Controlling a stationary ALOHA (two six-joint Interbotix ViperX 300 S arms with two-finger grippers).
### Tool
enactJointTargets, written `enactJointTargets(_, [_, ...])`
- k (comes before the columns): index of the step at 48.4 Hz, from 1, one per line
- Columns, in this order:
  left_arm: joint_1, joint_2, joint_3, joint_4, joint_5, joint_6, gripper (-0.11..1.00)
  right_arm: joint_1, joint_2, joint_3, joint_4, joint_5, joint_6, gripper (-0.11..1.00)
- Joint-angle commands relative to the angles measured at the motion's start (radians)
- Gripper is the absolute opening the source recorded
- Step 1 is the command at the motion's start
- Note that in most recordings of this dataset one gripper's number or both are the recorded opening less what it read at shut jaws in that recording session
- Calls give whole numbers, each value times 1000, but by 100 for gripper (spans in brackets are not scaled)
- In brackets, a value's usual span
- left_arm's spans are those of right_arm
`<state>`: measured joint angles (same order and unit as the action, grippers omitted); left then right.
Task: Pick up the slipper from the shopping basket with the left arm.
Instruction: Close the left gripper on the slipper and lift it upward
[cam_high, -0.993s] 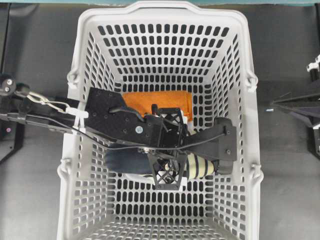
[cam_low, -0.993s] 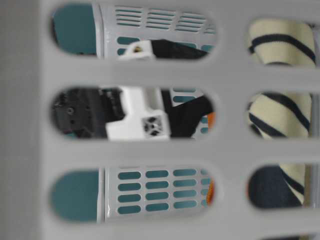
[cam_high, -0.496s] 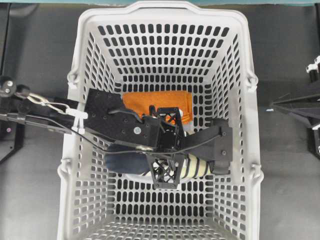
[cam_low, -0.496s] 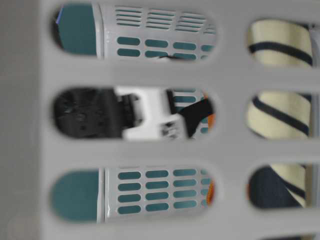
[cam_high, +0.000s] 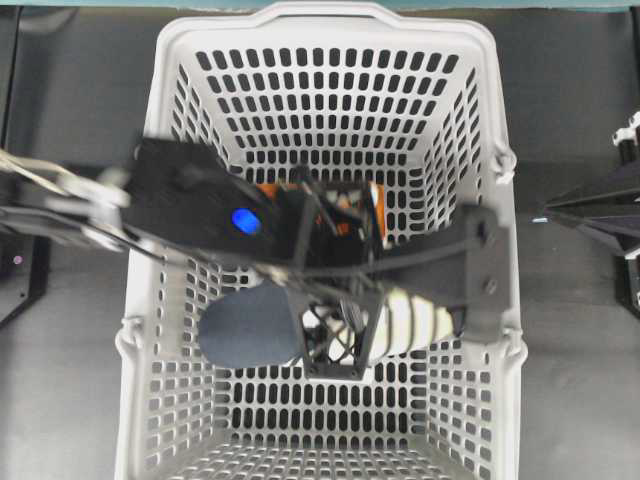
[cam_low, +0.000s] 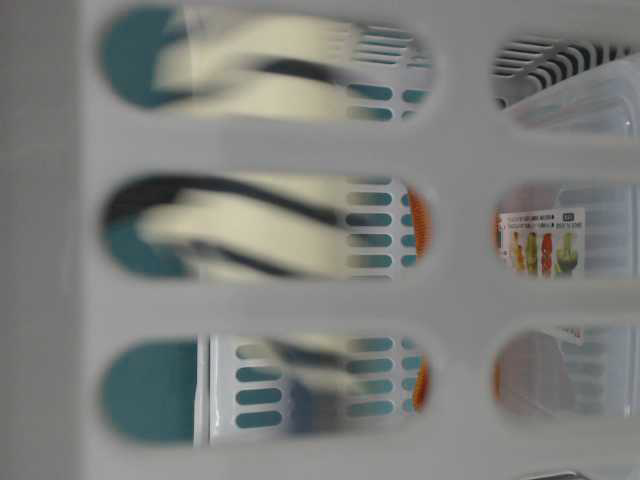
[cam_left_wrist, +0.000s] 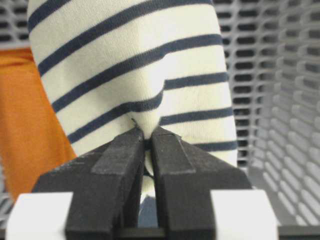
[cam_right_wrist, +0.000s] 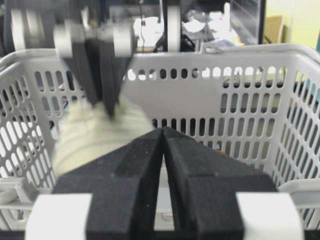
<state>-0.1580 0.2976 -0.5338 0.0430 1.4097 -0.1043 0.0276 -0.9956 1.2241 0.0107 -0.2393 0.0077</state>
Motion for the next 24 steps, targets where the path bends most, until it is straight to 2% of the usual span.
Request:
enactJointTargets(1, [-5,2,-129,3,101,18,4,3,5,-6,3,-5,2,0])
enactJointTargets(6, [-8,31,-222,3,198,51,4,2,5,-6,3,-2,2,0])
enactJointTargets(11, [-9,54,-279,5,262,52,4,3,2,-6,3,2,2,0])
enactJointTargets(24, [-8,58,-281,5,262,49,4,3,-15,-11,3,23,2,0])
